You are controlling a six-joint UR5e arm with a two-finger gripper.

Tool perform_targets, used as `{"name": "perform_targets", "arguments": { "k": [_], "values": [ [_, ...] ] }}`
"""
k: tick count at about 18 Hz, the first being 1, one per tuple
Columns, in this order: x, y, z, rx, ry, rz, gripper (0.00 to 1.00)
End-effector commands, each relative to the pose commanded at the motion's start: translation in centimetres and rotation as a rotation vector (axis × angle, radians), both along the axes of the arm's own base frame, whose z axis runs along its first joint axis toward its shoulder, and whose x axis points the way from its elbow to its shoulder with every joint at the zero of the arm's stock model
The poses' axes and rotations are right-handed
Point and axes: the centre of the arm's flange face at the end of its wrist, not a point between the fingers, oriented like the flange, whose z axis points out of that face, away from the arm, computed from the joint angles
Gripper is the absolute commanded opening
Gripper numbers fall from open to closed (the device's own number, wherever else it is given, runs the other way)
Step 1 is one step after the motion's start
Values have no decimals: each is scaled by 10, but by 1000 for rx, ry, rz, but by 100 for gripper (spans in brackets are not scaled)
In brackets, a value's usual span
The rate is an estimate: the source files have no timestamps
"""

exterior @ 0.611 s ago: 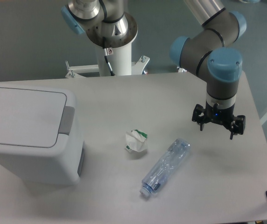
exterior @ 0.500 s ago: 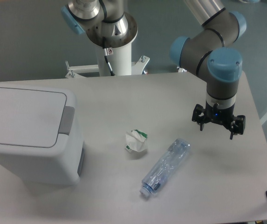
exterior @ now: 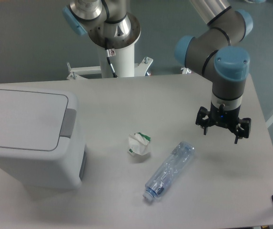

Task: Open the trash can

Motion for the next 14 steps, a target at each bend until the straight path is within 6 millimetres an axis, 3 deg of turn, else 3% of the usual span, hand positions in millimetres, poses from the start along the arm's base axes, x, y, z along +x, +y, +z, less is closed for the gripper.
{"name": "perform_targets", "arguments": {
  "k": [5, 9, 14],
  "values": [
    [12, 12, 10, 82, -45, 106, 100],
    [25, 30, 41, 208, -87, 241, 100],
    [53, 80, 79, 444, -289, 441, 100]
  ]
}}
